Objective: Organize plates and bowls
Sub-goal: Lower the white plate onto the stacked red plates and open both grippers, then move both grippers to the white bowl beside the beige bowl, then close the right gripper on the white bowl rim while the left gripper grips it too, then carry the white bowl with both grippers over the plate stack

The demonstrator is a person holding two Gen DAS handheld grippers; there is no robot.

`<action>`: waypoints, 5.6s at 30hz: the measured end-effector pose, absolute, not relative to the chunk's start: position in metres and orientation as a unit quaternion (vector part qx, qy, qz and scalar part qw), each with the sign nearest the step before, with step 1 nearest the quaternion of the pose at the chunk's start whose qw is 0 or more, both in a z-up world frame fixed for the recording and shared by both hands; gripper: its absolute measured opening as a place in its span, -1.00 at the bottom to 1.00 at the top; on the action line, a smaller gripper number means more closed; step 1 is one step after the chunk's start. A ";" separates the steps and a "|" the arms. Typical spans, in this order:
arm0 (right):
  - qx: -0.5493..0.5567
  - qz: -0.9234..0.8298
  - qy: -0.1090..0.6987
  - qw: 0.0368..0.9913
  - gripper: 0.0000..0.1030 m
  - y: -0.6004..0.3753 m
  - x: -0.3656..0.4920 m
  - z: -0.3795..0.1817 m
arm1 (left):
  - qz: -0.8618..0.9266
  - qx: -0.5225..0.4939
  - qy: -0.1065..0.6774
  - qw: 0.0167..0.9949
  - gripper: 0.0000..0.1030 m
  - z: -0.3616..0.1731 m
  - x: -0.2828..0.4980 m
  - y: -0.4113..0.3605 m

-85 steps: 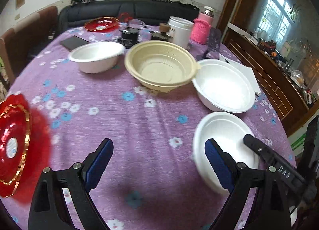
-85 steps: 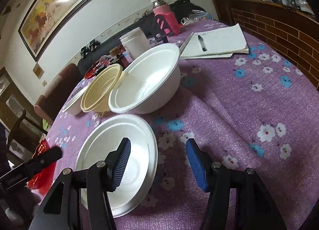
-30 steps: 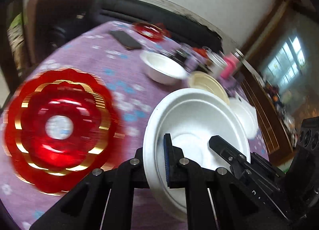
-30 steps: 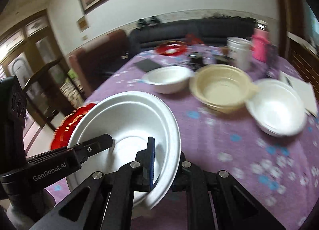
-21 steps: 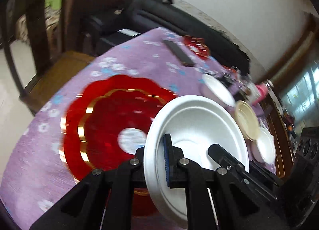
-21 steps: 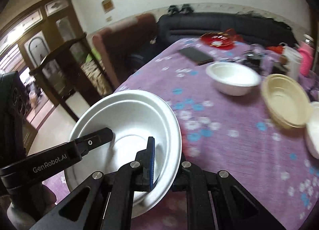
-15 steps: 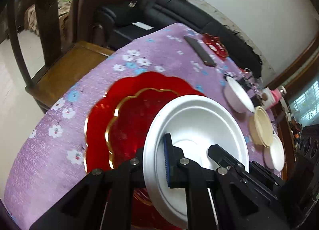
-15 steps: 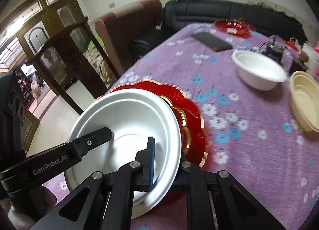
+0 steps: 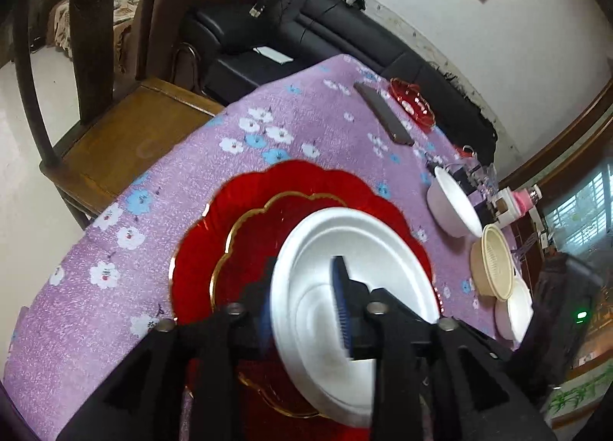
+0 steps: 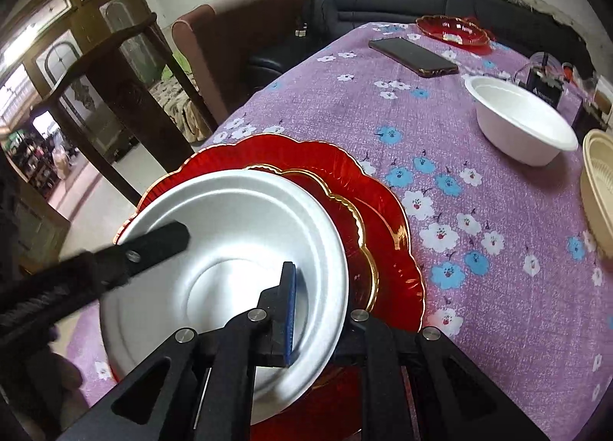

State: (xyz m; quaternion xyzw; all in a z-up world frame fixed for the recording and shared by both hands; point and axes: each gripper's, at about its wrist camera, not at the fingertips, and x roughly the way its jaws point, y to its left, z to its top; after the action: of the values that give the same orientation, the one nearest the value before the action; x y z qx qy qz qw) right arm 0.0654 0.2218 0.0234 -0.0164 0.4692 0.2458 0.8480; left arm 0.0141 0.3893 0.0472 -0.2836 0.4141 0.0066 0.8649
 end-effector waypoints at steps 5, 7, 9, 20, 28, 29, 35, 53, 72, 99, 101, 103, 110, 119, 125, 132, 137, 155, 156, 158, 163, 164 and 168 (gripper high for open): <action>-0.030 0.238 0.456 0.857 -0.73 0.223 0.065 0.024 | 0.013 -0.291 0.374 0.881 0.09 0.069 -0.002 0.398; -0.027 0.241 0.451 0.859 -0.73 0.222 0.065 0.026 | 0.016 -0.296 0.362 0.884 0.20 0.076 -0.008 0.403; -0.028 0.242 0.446 0.861 -0.66 0.222 0.064 0.028 | 0.021 -0.295 0.352 0.888 0.26 0.082 -0.014 0.406; -0.052 0.232 0.410 0.881 0.18 0.222 0.056 0.046 | 0.029 -0.287 0.343 0.894 0.32 0.088 -0.031 0.406; -0.142 0.234 0.409 0.870 0.18 0.262 0.046 0.034 | 0.027 -0.277 0.334 0.900 0.32 0.099 -0.045 0.398; -0.157 0.225 0.404 0.873 0.18 0.265 0.044 0.035 | 0.028 -0.274 0.333 0.902 0.32 0.100 -0.046 0.398; -0.196 0.178 0.378 0.887 0.49 0.255 0.044 0.045 | 0.027 -0.272 0.324 0.906 0.34 0.106 -0.053 0.396; -0.086 0.121 0.274 0.950 0.52 0.133 0.004 0.095 | 0.092 -0.141 0.250 0.953 0.84 0.138 -0.079 0.337; 0.039 -0.009 0.273 0.961 0.55 -0.079 -0.026 0.103 | 0.021 -0.065 0.274 0.959 0.88 0.140 -0.076 0.235; 0.128 -0.044 0.311 0.941 0.55 -0.157 -0.012 0.085 | -0.036 -0.050 0.359 0.931 0.88 0.101 -0.040 0.174; 0.123 -0.038 0.309 0.942 0.55 -0.153 -0.011 0.088 | -0.039 -0.053 0.364 0.929 0.88 0.098 -0.037 0.173; 0.127 -0.042 0.303 0.944 0.55 -0.156 -0.011 0.090 | -0.044 -0.051 0.370 0.927 0.88 0.096 -0.035 0.172; 0.178 -0.110 0.307 0.928 0.55 -0.204 -0.006 0.080 | -0.050 -0.054 0.377 0.923 0.88 0.089 -0.030 0.170; 0.170 -0.121 0.367 0.906 -0.02 -0.207 0.045 0.053 | -0.061 -0.043 0.386 0.919 0.88 0.085 -0.029 0.156; 0.233 -0.081 0.397 0.884 -0.73 -0.219 0.054 0.042 | -0.062 -0.043 0.385 0.920 0.88 0.088 -0.030 0.156; 0.302 -0.002 0.441 0.845 -0.84 -0.231 0.033 0.033 | -0.076 -0.061 0.399 0.912 0.88 0.086 -0.025 0.156; 0.328 0.067 0.485 0.808 -0.84 -0.222 0.019 0.021 | -0.086 -0.067 0.405 0.908 0.88 0.082 -0.023 0.151; 0.228 0.194 0.549 0.780 -0.83 -0.108 0.001 0.016 | -0.102 -0.091 0.452 0.881 0.72 0.051 0.003 0.136; 0.228 0.192 0.549 0.781 -0.83 -0.107 0.002 0.016 | -0.106 -0.084 0.456 0.880 0.38 0.050 0.006 0.132; 0.229 0.189 0.547 0.782 -0.83 -0.106 0.003 0.017 | -0.116 -0.069 0.472 0.871 -0.30 0.045 0.012 0.125; 0.206 0.185 0.543 0.793 -0.79 -0.100 -0.002 0.023 | -0.126 -0.047 0.470 0.872 -0.82 0.043 0.007 0.112; 0.196 0.180 0.542 0.797 -0.79 -0.098 -0.003 0.024 | -0.125 -0.044 0.465 0.875 -0.82 0.045 0.004 0.111; 0.182 0.180 0.527 0.810 -0.79 -0.088 -0.007 0.033 | -0.119 -0.042 0.451 0.883 -0.82 0.054 -0.006 0.116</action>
State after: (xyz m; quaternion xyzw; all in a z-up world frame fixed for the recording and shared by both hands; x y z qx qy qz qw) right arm -0.0070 -0.0882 0.0327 0.1818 0.5274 0.1804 0.8101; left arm -0.0061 0.1161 0.0544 -0.0419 0.4514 -0.1186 0.8834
